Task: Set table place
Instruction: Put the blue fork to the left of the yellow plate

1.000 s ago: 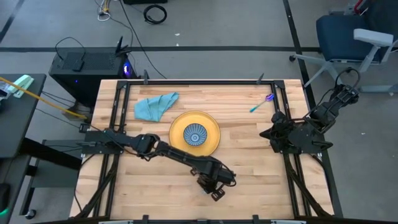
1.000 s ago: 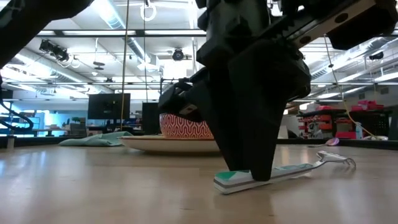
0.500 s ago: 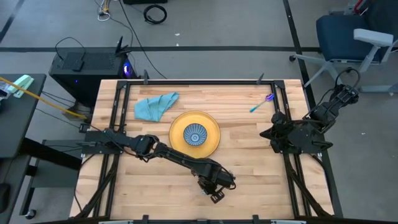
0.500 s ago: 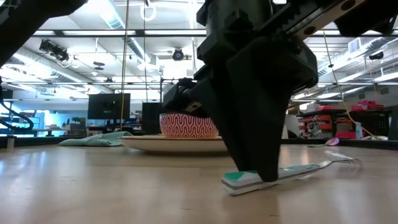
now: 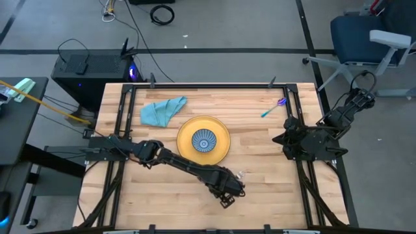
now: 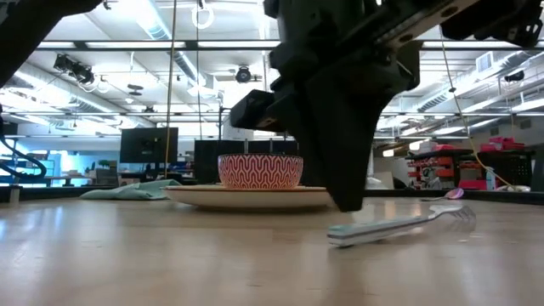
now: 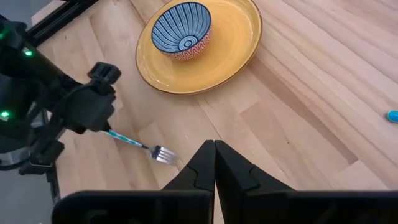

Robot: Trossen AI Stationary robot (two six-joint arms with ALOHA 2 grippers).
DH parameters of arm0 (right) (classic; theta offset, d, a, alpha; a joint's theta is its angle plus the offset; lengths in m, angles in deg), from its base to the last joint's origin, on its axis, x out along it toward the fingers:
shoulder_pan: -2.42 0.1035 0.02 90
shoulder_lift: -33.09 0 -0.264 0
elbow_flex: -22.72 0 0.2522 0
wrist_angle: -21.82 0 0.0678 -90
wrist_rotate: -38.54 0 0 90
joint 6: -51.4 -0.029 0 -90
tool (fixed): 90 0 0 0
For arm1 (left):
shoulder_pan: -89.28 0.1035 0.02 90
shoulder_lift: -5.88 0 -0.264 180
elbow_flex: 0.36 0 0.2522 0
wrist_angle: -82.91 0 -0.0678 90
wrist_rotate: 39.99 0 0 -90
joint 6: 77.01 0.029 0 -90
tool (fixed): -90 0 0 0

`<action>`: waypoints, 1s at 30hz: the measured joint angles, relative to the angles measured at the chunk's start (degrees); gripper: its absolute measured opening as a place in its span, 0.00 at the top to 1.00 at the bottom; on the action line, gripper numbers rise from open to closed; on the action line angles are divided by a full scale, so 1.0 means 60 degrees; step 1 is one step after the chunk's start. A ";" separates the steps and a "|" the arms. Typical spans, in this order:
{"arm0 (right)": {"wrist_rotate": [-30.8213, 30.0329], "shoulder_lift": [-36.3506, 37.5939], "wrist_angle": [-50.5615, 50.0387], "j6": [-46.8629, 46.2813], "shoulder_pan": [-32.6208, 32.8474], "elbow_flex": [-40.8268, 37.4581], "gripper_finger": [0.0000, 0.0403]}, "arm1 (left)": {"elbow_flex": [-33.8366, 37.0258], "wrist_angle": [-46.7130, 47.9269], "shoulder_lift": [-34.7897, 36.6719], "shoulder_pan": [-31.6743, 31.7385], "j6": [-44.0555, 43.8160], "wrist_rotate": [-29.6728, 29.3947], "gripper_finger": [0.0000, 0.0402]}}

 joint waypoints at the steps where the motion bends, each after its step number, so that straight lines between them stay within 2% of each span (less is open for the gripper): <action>1: -0.0001 -0.0002 -0.0039 0.0000 0.0000 0.0000 0.97 | 0.0000 0.0078 -0.0007 -0.0029 -0.0007 -0.0038 0.98; 8: -0.0001 -0.0003 -0.0210 0.0000 -0.0004 0.0000 0.97 | -0.0008 0.0398 0.0000 -0.0202 0.0076 -0.0816 0.99; 16: -0.0001 0.0001 -0.0296 -0.0018 -0.0004 0.0000 0.97 | -0.0018 -0.0131 0.0015 -0.0132 0.0036 -0.0750 0.89; 23: -0.0001 0.0001 -0.0307 -0.0007 -0.0004 0.0000 0.97 | -0.0106 -0.0933 0.0022 0.0091 0.0051 -0.0189 0.88; 30: -0.0001 -0.0003 -0.0314 -0.0007 -0.0004 0.0000 0.97 | -0.0391 -0.0997 0.0106 0.0339 0.0299 -0.0261 0.86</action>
